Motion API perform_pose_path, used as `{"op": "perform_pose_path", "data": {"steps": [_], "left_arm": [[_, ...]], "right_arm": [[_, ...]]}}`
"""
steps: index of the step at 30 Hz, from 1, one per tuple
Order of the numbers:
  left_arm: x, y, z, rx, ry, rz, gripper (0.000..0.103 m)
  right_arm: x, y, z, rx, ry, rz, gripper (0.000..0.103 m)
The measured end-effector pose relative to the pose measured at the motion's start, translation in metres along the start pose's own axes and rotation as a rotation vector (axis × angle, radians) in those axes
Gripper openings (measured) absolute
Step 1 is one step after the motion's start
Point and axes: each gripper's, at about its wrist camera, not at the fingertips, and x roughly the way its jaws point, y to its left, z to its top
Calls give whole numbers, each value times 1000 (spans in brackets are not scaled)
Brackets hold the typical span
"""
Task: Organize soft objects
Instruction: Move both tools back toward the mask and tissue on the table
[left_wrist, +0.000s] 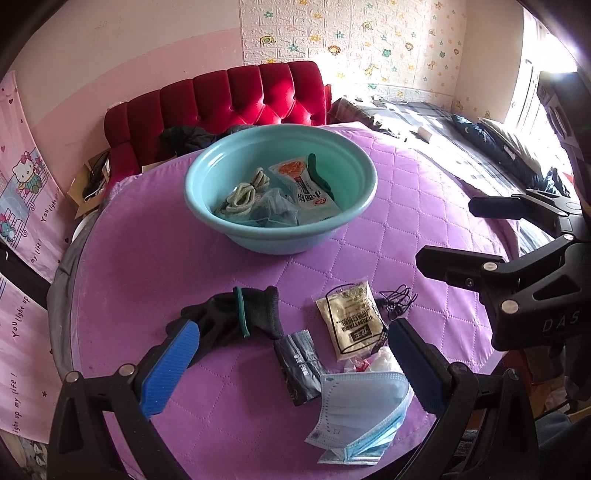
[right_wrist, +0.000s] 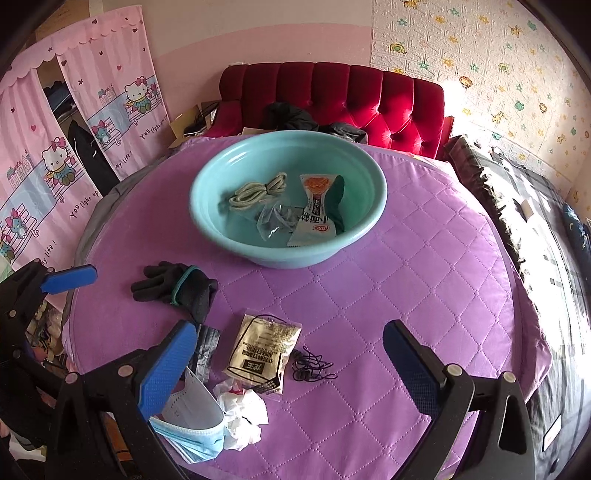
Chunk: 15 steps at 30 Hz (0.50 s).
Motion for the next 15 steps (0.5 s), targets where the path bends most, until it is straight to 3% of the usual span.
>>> {"op": "perform_pose_path", "data": {"steps": [8, 15], "left_arm": [[8, -8, -38, -8, 77, -33, 103], [15, -17, -53, 7, 113, -57, 103]], "right_arm": [[8, 0, -30, 12, 32, -11, 103], [12, -5, -37, 35, 47, -12, 103]]}}
